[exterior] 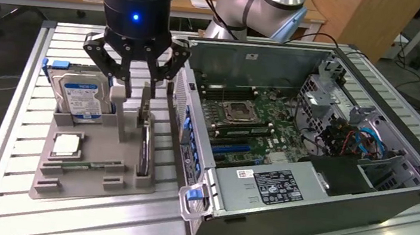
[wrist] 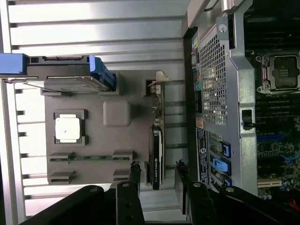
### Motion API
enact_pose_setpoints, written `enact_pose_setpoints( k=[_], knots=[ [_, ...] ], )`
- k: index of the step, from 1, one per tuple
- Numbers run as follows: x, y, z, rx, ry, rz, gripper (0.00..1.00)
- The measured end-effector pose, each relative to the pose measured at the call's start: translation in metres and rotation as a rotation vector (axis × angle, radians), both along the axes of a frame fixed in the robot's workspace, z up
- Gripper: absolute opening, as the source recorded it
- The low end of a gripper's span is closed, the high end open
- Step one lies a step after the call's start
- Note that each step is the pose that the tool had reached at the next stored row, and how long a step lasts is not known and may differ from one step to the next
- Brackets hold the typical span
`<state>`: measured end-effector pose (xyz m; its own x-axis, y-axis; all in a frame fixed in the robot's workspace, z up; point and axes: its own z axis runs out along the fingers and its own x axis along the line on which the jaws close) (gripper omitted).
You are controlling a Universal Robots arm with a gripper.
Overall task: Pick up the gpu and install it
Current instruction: 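Pick up the gpu and move the gpu toward the slot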
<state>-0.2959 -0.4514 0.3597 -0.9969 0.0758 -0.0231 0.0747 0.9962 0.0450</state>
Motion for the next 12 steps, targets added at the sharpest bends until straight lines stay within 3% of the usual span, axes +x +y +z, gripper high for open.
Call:
enact_pose_setpoints(
  k=[12],
  knots=[
    [-0.0025, 0.0003, -0.0031, 0.0001, -0.0001, 0.000, 0.43]
  ],
)
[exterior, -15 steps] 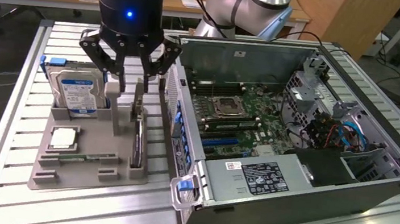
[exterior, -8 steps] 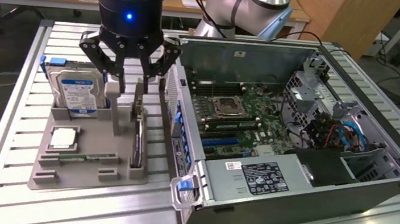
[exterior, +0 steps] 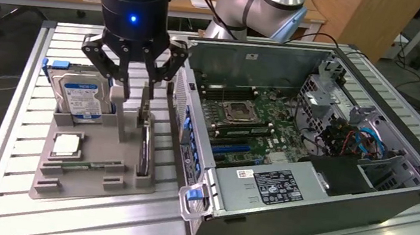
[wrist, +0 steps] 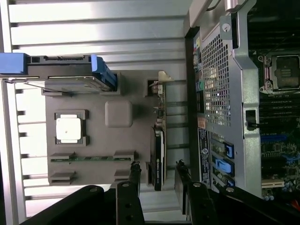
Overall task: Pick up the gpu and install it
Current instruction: 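Pick up the gpu and move the gpu toward the slot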
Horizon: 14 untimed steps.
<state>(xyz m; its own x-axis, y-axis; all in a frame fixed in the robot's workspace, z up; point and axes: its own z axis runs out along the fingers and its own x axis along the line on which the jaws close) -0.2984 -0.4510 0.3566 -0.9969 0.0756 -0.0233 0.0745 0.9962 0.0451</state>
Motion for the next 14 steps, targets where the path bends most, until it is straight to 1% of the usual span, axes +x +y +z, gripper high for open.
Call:
enact_pose_setpoints(
  k=[3, 9, 14],
  knots=[
    [-0.0002, 0.0002, -0.0032, -0.0001, 0.0001, 0.000, 0.43],
    [-0.0002, 0.0002, -0.0035, -0.0001, 0.0001, 0.000, 0.43],
    [-0.0002, 0.0002, -0.0101, 0.0003, 0.0000, 0.000, 0.43]
  ],
)
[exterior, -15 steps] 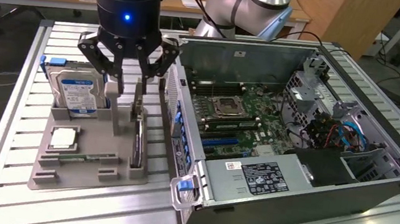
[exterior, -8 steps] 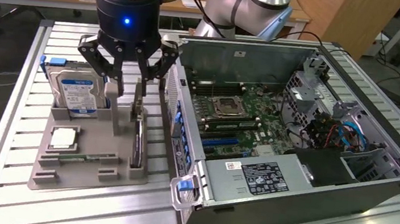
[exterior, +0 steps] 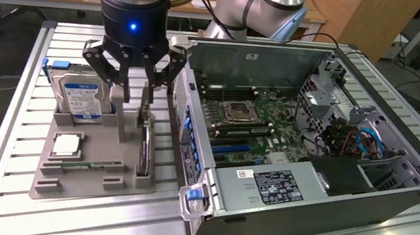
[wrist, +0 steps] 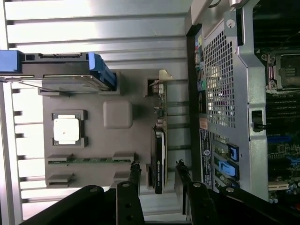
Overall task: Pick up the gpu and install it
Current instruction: 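Pick up the gpu and move the gpu toward the slot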
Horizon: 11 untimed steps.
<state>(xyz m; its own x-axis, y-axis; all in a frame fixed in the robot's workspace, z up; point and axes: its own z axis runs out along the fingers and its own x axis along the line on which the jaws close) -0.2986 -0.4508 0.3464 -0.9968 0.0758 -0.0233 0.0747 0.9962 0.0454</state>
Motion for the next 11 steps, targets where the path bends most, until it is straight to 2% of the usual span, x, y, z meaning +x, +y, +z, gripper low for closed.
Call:
enact_pose_setpoints(
  k=[3, 11],
  knots=[
    [0.0000, 0.0000, -0.0029, 0.0001, 0.0002, 0.000, 0.43],
    [0.0000, 0.0000, -0.0032, 0.0002, 0.0001, 0.000, 0.43]
  ],
)
